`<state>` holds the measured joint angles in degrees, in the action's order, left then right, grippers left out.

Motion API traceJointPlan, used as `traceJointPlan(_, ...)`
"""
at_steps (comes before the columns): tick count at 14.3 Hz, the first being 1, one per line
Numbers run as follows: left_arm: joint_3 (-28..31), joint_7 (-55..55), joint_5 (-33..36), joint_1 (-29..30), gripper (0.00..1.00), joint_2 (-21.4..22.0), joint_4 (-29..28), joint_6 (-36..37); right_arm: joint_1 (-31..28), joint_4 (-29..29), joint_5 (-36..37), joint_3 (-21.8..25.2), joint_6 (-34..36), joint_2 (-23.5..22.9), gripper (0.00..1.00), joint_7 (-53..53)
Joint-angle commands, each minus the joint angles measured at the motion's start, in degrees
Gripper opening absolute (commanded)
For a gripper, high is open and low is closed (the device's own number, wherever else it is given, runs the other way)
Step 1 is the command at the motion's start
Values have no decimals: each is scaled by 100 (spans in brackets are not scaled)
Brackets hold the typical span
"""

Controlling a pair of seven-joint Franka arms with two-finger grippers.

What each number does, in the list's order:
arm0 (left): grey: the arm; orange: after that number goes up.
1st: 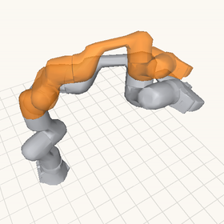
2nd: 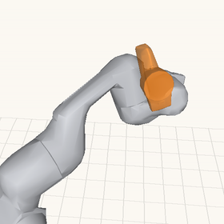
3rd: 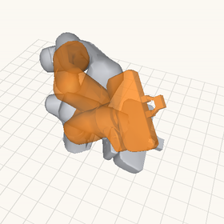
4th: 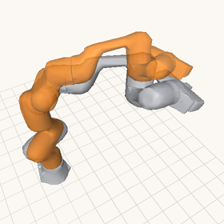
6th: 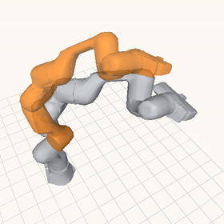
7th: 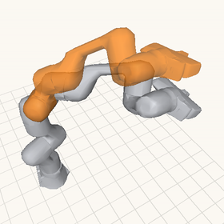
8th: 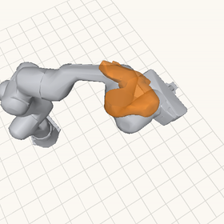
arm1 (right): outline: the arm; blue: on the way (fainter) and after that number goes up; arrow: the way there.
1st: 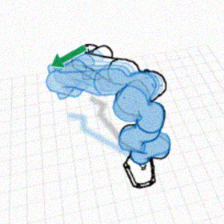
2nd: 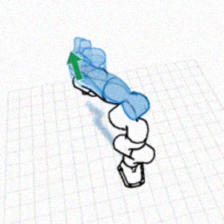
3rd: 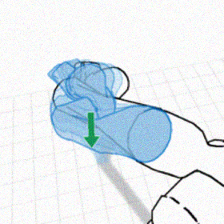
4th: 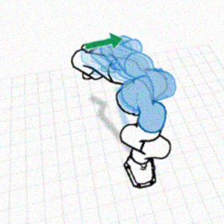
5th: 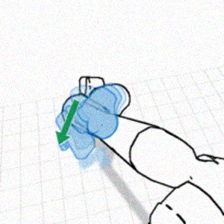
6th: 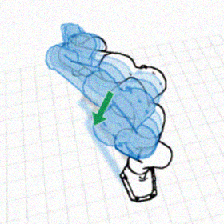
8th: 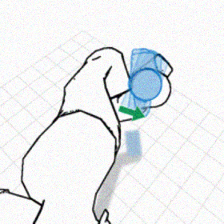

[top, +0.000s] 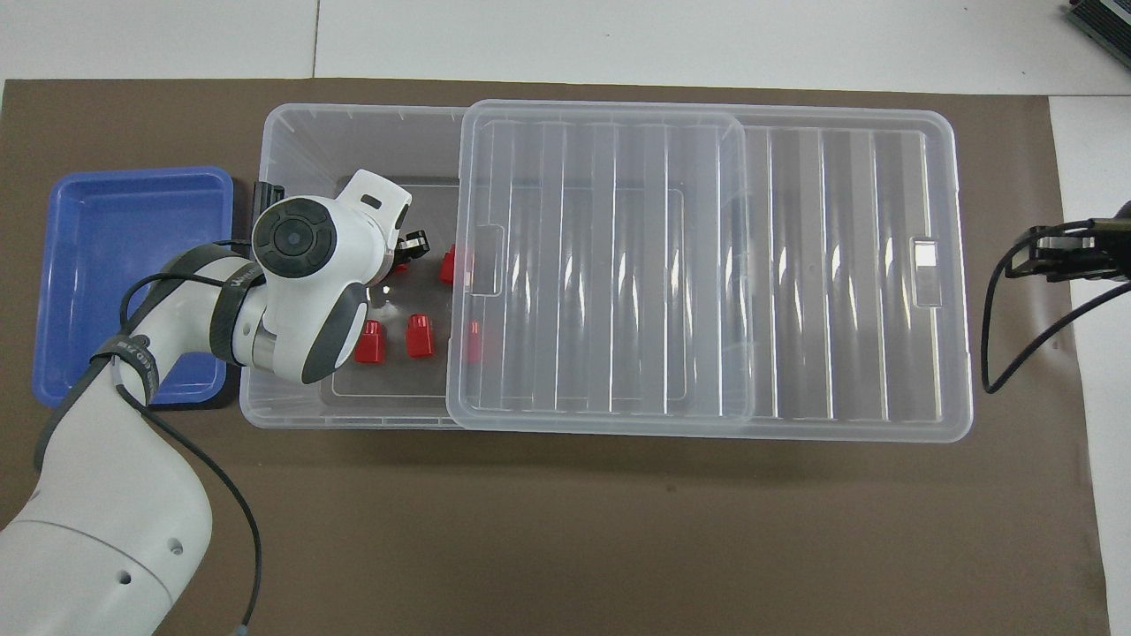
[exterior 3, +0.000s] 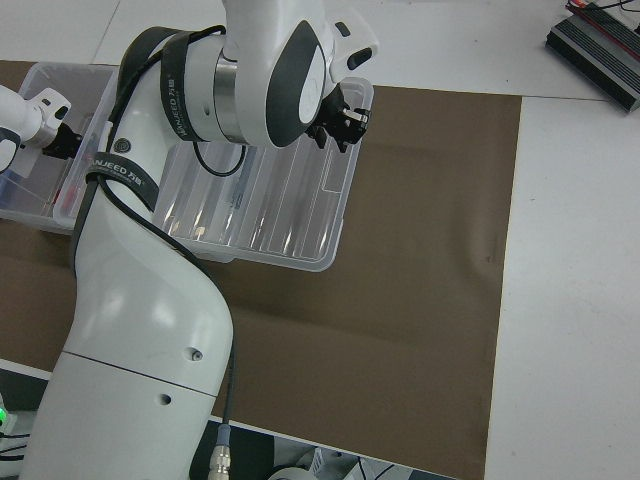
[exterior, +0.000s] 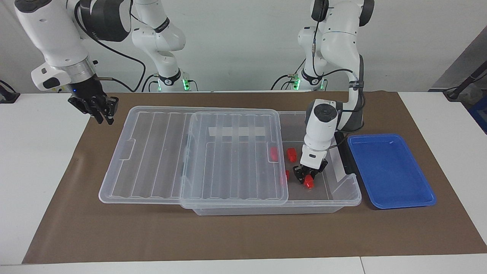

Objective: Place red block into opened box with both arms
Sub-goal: 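Lower the red block into the clear box and open the left gripper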

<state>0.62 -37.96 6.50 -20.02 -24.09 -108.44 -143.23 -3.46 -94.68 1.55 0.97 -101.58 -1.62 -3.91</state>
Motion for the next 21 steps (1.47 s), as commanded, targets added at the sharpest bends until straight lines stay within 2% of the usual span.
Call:
traceJointPlan(1, 43, -89, 150, -2, 80, 10, -134, -127, -67, -7, -76, 79, -344, -224, 34, 196)
traceJointPlan(5, 43, -97, 150, 60, 82, 1, -20, -48, -67, -7, -146, 202, -695, -470, 32, 373)
traceJointPlan(9, 35, -115, 97, 51, 82, 1, 419, 558, -76, -226, -225, 298, -1179, -567, 13, 461)
traceJointPlan(11, 26, -124, 62, 59, 83, 27, 560, 743, -76, -367, -234, 342, -1416, -646, 8, 496)
traceJointPlan(12, 26, -150, 62, 60, 83, 88, 578, 839, -76, -419, -243, 377, -1487, -655, 1, 557)
traceJointPlan(15, 43, -168, -332, 103, 86, 492, 587, 1226, -76, -499, -252, 386, -1663, -699, 0, 593)
traceJointPlan(18, 43, -150, -369, 165, 90, 897, 666, 1928, -76, -499, -252, 386, -1672, -752, 0, 593)
traceJointPlan(21, 70, -124, -369, 174, 100, 985, 1218, 2920, -67, -499, -252, 386, -1672, -831, 0, 602)
